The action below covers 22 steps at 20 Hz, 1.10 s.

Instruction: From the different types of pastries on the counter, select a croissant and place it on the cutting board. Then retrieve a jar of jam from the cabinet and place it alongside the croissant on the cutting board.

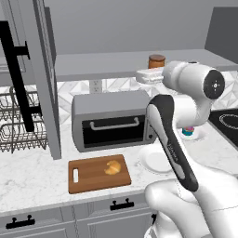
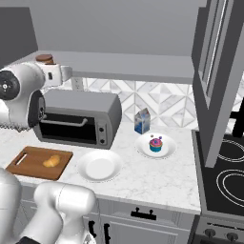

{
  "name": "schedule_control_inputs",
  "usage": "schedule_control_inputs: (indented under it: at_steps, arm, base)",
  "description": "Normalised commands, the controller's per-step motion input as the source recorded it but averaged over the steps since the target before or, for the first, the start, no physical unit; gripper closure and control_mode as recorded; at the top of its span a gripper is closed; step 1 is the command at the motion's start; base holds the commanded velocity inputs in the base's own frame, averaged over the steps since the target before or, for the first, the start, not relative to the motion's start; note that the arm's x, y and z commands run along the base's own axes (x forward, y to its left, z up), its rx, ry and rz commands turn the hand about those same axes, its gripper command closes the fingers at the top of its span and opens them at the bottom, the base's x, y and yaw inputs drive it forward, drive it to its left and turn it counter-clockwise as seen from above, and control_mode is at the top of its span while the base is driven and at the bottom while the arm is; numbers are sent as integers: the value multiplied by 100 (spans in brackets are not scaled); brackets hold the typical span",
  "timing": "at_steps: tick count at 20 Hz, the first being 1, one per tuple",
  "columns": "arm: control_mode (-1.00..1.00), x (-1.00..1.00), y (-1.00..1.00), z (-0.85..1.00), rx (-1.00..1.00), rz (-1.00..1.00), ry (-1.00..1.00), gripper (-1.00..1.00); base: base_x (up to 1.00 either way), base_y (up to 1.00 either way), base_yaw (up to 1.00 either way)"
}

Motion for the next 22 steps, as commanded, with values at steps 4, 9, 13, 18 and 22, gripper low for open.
schedule_control_inputs:
  at_steps: [4,9,13,18,22]
  arm:
    - [-100,-100,-16,-59,33,-33,-9,100]
    - [-100,-100,-67,-86,5,12,-3,100]
    - [-100,-78,-69,-98,0,60,0,100]
    - [-100,-74,-42,-98,0,77,0,100]
    - [-100,-69,11,-100,3,62,-13,100]
  base:
    - [0,0,0]
    - [0,0,0]
    - [0,0,0]
    - [0,0,0]
    - [0,0,0]
